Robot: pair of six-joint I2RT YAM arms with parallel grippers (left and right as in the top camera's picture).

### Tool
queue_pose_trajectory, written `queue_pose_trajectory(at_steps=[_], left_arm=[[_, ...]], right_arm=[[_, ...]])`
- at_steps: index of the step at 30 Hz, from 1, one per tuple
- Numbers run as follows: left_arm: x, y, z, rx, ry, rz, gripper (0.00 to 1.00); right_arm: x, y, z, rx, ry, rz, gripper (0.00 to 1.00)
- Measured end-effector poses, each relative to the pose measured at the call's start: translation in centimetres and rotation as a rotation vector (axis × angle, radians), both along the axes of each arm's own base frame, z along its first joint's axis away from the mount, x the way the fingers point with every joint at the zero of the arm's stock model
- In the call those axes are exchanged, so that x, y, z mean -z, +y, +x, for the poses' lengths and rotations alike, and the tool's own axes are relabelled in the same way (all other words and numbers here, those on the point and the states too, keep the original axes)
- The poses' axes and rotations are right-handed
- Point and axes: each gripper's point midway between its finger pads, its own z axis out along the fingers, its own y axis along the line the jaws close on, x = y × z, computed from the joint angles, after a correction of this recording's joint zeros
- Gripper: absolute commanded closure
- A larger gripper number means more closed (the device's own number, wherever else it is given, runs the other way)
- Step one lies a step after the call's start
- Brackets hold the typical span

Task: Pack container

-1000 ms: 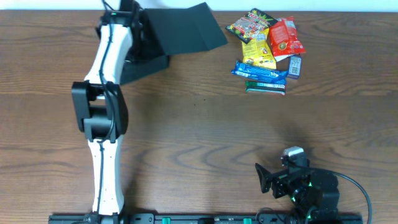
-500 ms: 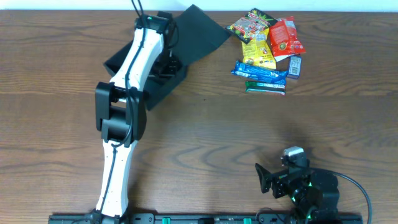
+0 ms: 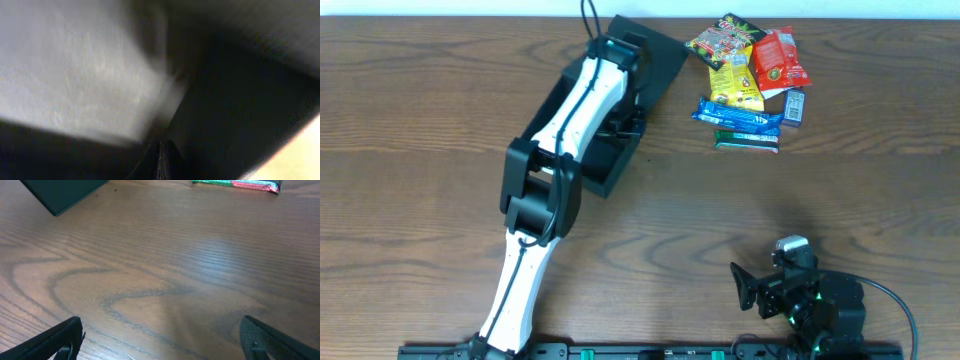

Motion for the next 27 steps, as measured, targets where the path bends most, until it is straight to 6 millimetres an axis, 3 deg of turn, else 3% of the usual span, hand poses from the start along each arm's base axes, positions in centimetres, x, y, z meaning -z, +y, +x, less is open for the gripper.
queue_pose_trajectory(at_steps=[2,4,7,9,11,13,18,27], left_arm=[[-0.6,0.0,1.1,0.003,-0.067,0.018,0.94],[-2.8,0.0,2.9,0.02,-0.176,0.013,0.94],[-6.8,-0.4,4.5,0.085,-0.314,-0.025,0.63],[-9.7,-0.9,4.6,0.164,-0.381,-0.052,0.58],[-10.9,-1.5,4.0,0.275,-0.398,-0.063,0.57],[-10.8,-2.0,3.0,0.386,-0.376,-0.054,0.56],[-7.2,-2.5,1.2,0.572,-0.253,-0.048,0.55],[-4.8,-2.6,0.5,0.665,-0.188,-0.088,0.51]], right_arm=[[0.0,0.0,0.0,0.0,0.0,0.0,0.01],[0.0,0.0,0.0,0.0,0.0,0.0,0.01],[0.0,0.0,0.0,0.0,0.0,0.0,0.01],[0.0,0.0,0.0,0.0,0.0,0.0,0.01],[0.0,0.0,0.0,0.0,0.0,0.0,0.01],[0.0,0.0,0.0,0.0,0.0,0.0,0.01],[0.0,0.0,0.0,0.0,0.0,0.0,0.01],[0.0,0.0,0.0,0.0,0.0,0.0,0.01]])
